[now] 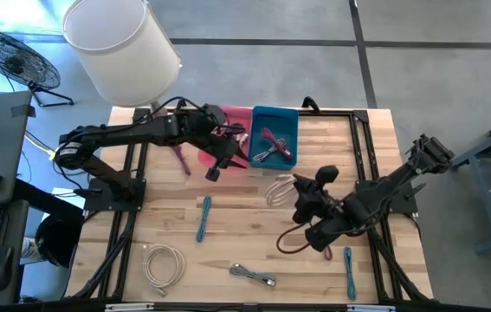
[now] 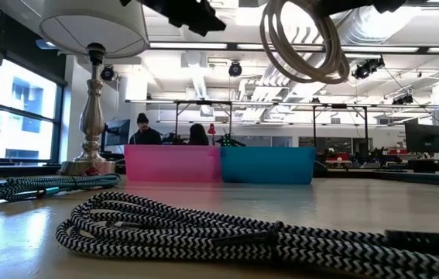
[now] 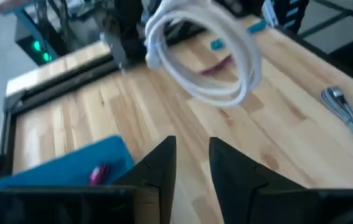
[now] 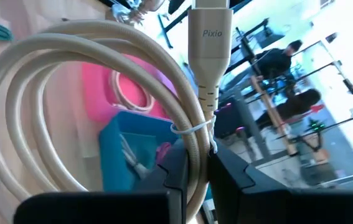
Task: Pick & Place USB Port
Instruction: Put the right light brown hdmi cable into the pink bin
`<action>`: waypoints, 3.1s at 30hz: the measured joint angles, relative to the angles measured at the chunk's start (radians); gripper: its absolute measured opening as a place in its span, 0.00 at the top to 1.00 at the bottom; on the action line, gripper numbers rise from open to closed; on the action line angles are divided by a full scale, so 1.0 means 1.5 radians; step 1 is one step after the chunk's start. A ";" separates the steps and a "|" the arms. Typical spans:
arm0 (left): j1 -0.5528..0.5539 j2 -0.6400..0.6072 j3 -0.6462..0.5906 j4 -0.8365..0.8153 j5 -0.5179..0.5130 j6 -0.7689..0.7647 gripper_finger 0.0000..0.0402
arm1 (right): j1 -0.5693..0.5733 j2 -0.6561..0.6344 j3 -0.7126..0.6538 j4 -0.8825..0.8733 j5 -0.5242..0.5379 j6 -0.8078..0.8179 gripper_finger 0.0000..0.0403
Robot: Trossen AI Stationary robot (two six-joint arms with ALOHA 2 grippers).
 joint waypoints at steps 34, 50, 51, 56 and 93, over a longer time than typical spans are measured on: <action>-0.066 0.058 0.000 0.124 -0.078 -0.071 0.46 | -0.013 -0.002 0.000 0.063 0.118 -0.147 0.92; -0.069 0.092 0.000 0.161 -0.038 -0.089 0.46 | -0.039 -0.002 0.000 0.167 0.108 -0.279 0.92; -0.069 0.093 0.001 0.168 -0.029 -0.090 0.46 | -0.042 -0.002 0.000 0.171 0.104 -0.288 0.92; -0.070 0.095 0.001 0.169 0.026 -0.113 0.46 | -0.057 -0.002 0.000 0.181 0.075 -0.301 0.92; -0.081 0.001 0.001 -0.008 -0.428 0.099 0.93 | -0.105 -0.002 0.000 0.305 0.010 -0.411 0.64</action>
